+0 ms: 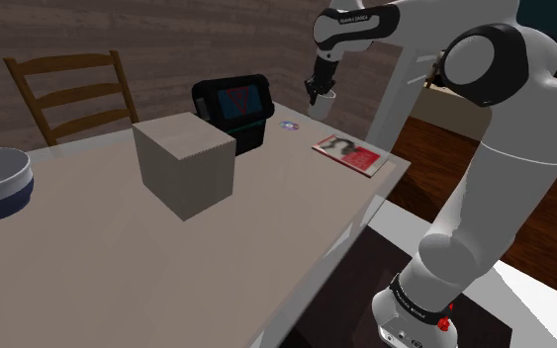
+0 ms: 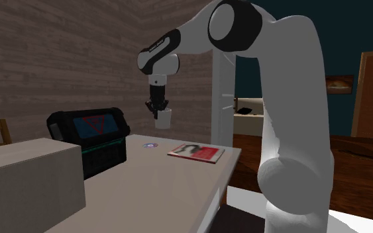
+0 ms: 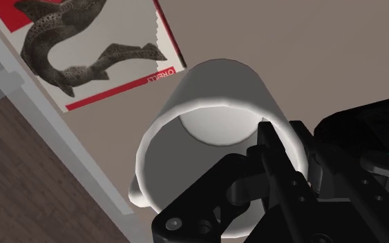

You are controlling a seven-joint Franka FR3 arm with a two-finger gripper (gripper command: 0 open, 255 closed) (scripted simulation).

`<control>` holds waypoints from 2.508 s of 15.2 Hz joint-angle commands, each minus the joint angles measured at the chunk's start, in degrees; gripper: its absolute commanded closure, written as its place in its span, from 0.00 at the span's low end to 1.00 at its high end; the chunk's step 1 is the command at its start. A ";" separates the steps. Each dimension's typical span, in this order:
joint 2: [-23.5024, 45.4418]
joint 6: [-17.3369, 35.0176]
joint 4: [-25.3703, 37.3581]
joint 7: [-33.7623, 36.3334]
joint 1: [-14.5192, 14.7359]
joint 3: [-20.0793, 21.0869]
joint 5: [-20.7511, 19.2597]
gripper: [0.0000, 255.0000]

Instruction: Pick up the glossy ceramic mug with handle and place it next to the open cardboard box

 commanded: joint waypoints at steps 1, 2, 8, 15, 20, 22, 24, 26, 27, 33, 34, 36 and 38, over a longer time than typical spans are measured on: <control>-0.06 -1.47 1.41 -0.16 -0.07 -0.05 0.03 1.00; -0.06 -2.24 2.18 -0.19 -0.07 -0.05 0.04 1.00; 0.28 -6.97 7.25 -0.42 -0.14 -0.08 0.16 1.00; 1.41 -12.79 14.20 -0.75 -0.31 -0.14 0.42 1.00; -0.39 -13.77 13.23 3.19 2.17 1.36 -0.73 1.00; -1.52 -13.62 11.81 5.90 3.78 2.44 -1.45 1.00; -2.40 -13.59 10.73 8.61 5.35 3.56 -2.10 1.00; -3.03 -13.67 9.99 11.32 6.87 4.71 -2.69 1.00; -3.25 -13.75 9.74 12.66 7.63 5.29 -2.96 1.00; -3.31 -14.69 9.89 20.69 12.08 8.84 -4.43 1.00; -3.10 -14.93 10.19 22.02 12.83 9.42 -4.65 1.00; -2.51 -15.47 11.04 24.64 14.33 10.57 -5.11 1.00; -2.59 -14.73 10.16 25.19 14.59 10.77 -5.20 1.00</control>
